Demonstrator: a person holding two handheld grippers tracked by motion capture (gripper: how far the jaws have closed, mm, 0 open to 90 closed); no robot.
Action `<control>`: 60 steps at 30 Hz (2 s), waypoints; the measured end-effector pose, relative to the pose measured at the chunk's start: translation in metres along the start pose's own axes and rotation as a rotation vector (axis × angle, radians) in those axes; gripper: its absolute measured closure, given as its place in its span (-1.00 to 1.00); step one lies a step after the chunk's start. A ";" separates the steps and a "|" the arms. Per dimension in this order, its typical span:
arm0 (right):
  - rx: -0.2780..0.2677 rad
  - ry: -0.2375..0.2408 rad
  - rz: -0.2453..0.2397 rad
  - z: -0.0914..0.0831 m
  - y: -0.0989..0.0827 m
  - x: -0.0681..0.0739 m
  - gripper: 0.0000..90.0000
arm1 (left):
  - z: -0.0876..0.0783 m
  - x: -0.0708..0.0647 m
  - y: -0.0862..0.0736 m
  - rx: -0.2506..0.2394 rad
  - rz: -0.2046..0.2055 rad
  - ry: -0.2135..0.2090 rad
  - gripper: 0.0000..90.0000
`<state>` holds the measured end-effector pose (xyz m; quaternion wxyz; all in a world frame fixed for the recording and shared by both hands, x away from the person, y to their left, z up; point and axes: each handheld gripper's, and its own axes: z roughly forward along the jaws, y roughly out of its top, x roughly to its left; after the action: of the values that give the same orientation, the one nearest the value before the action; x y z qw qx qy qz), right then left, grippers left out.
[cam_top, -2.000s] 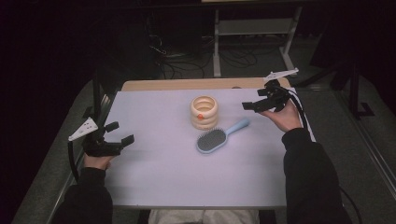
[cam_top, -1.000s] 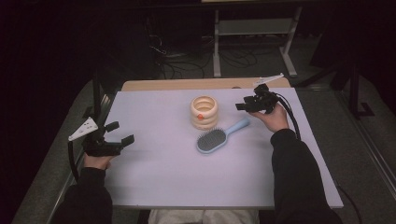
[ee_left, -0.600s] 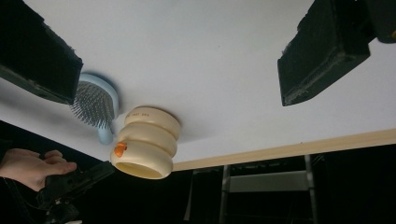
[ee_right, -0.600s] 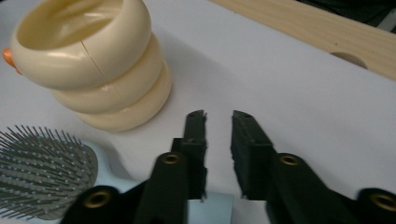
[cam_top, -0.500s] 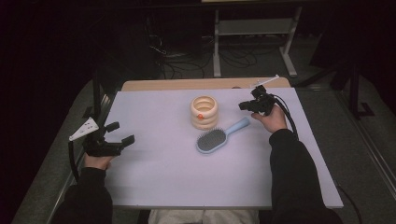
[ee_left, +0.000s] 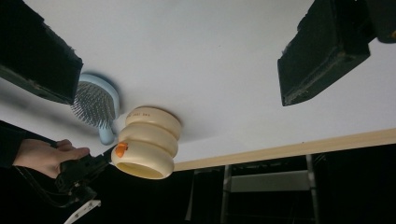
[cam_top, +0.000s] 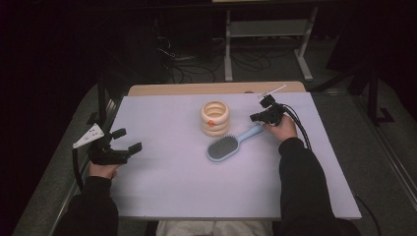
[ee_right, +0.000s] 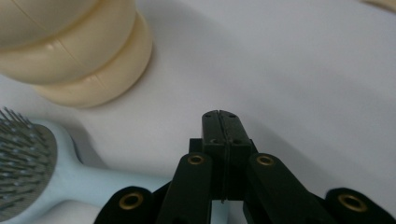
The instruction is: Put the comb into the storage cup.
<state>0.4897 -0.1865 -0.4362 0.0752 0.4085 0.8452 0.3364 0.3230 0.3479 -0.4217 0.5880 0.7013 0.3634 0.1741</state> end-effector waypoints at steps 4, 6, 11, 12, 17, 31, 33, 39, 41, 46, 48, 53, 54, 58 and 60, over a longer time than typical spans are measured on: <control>0.038 0.013 0.007 0.007 -0.004 0.000 0.97 | 0.000 0.000 0.000 0.001 0.000 -0.001 -1.00; 0.043 0.017 0.010 0.008 -0.005 0.000 0.97 | 0.000 0.000 0.000 0.000 0.000 -0.001 -1.00; 0.043 0.026 0.017 0.007 -0.007 0.000 0.97 | -0.001 0.000 0.000 -0.006 -0.003 0.002 -1.00; 0.039 0.027 0.018 0.006 -0.008 0.001 0.97 | -0.001 0.000 0.000 -0.005 -0.003 0.002 -1.00; 0.035 0.037 0.026 0.004 -0.013 0.000 0.97 | 0.000 0.000 0.000 -0.004 -0.001 -0.002 -1.00; 0.068 0.055 0.029 -0.001 -0.024 0.001 0.97 | -0.001 0.000 0.000 -0.003 0.000 0.003 -1.00; 0.066 0.057 0.028 -0.002 -0.025 0.001 0.97 | -0.001 0.000 0.001 -0.003 0.000 0.003 -1.00; 0.065 0.062 0.028 -0.005 -0.028 0.001 0.97 | -0.001 0.000 0.000 -0.003 -0.001 0.003 -1.00; 0.067 0.064 0.029 -0.006 -0.029 0.002 0.97 | -0.001 -0.001 0.001 -0.003 0.000 0.003 -1.00; 0.068 0.066 0.023 -0.009 -0.030 0.003 0.97 | -0.001 -0.001 0.001 -0.003 -0.002 0.005 -1.00; 0.070 0.067 0.017 -0.010 -0.030 0.004 0.97 | -0.001 -0.001 0.001 -0.004 -0.002 0.005 -1.00; 0.086 0.072 0.012 -0.012 -0.031 0.007 0.97 | -0.002 -0.001 0.001 -0.005 -0.003 0.005 -1.00; 0.087 0.070 0.008 -0.012 -0.032 0.007 0.97 | -0.002 -0.001 0.001 -0.005 -0.003 0.004 -1.00; 0.060 0.067 0.006 -0.018 -0.034 0.009 0.97 | -0.002 -0.001 0.001 -0.006 -0.001 0.006 -1.00; 0.051 0.074 0.009 -0.021 -0.036 0.009 0.97 | -0.002 -0.001 0.001 -0.005 0.000 0.007 -1.00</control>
<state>0.4525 -0.2063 -0.4416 0.0317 0.4013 0.8539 0.3300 0.3214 0.3481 -0.4204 0.5884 0.6994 0.3649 0.1773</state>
